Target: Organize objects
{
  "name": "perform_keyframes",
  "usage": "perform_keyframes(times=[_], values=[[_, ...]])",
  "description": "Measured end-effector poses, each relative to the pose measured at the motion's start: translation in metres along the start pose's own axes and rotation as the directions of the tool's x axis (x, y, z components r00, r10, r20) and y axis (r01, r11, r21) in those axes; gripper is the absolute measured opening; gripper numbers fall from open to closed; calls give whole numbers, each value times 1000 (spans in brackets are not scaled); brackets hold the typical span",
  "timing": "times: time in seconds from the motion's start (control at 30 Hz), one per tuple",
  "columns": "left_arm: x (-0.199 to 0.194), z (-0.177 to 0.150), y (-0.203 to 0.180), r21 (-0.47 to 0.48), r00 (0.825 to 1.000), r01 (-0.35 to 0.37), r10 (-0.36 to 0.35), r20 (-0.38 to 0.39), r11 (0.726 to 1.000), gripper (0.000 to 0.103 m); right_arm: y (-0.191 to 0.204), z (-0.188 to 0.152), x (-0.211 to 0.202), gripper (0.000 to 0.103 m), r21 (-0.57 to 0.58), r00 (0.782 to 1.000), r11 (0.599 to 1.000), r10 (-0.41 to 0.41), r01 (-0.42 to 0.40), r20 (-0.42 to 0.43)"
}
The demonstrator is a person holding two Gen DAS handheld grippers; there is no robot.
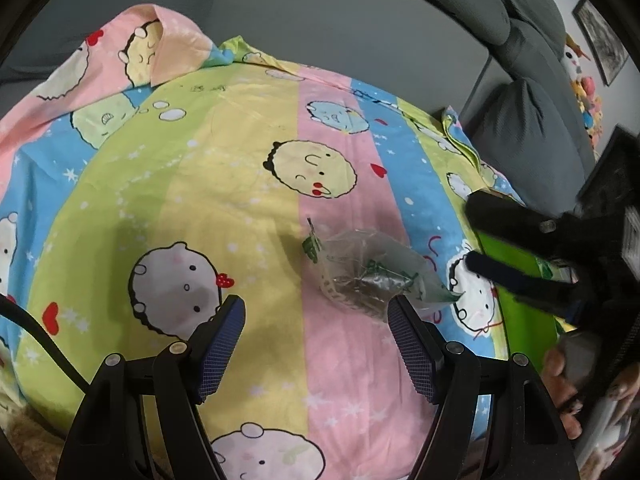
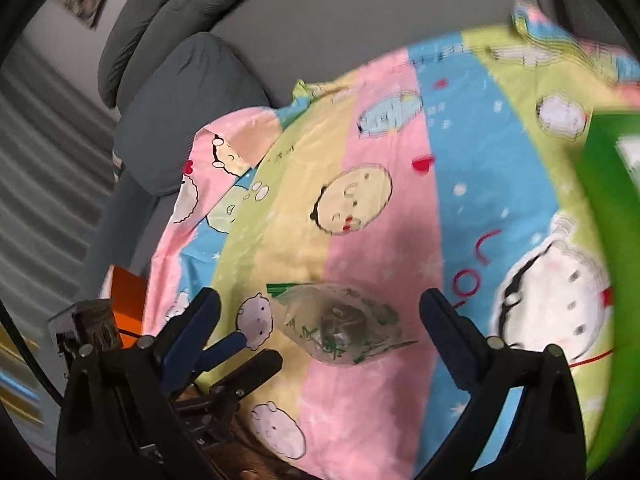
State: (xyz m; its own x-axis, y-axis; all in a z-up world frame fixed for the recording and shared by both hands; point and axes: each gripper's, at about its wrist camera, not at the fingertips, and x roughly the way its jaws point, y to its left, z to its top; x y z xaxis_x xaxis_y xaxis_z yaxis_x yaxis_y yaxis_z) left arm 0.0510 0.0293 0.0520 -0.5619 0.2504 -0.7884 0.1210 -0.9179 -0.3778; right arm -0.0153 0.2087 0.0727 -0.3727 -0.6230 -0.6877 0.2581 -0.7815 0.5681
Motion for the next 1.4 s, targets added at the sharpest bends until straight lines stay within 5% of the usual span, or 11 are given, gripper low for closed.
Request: perform_keyframes(times=[0.53, 0.93, 1.4], values=[[40, -2, -12, -5, 995, 72, -72, -67, 997, 74, -35, -11, 61, 84, 77, 977, 996, 57, -42, -204], [45, -5, -24, 43, 993, 102, -100, -56, 994, 66, -32, -16, 60, 58, 19, 983, 999, 44, -41, -180], [19, -10, -46, 112, 983, 181, -183, 6, 977, 66, -19, -21, 34, 52, -6, 990, 997, 70, -72, -124]])
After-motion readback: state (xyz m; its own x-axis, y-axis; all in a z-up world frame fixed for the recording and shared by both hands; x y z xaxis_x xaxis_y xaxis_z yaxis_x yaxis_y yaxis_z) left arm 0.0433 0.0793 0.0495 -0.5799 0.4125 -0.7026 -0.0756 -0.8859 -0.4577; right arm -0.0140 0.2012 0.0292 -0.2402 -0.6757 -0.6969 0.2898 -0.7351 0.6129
